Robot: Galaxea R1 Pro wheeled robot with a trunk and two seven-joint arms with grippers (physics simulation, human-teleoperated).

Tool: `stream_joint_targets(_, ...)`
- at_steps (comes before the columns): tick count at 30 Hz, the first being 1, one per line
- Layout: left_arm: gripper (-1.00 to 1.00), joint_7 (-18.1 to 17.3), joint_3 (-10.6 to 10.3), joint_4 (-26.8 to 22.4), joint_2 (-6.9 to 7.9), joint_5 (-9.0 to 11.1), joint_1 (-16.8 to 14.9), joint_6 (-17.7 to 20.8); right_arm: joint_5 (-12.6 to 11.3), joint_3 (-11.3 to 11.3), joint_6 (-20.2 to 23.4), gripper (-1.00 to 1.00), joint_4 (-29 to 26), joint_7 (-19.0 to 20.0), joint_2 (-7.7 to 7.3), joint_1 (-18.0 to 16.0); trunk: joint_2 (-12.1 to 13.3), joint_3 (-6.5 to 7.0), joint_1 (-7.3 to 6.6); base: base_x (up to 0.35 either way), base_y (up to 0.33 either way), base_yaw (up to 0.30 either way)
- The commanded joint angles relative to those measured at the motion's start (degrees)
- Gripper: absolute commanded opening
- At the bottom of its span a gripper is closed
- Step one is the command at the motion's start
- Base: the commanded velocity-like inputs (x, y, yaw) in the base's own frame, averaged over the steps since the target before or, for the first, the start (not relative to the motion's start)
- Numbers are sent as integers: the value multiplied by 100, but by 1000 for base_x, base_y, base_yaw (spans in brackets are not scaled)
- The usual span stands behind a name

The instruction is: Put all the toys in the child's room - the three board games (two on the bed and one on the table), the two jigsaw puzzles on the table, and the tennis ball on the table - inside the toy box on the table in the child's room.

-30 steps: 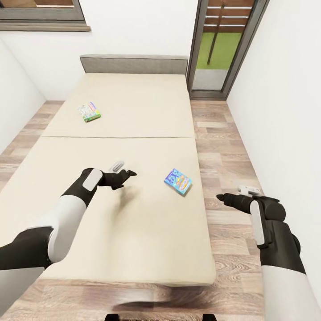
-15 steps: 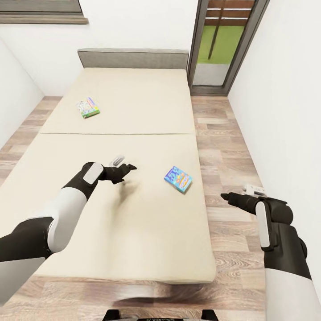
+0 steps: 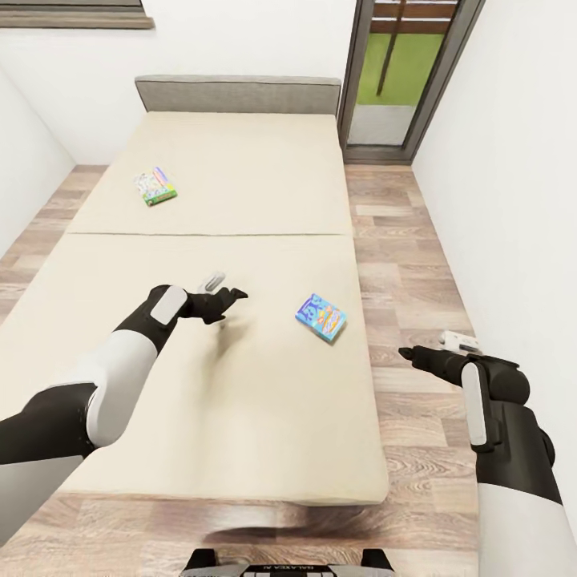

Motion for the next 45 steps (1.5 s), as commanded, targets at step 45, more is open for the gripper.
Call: stream_joint_targets(45, 100, -364, 20, -94, 5, 1, -398, 94, -23, -5, 25, 100, -12, 7, 7, 13, -2, -425, 0, 0, 0, 0)
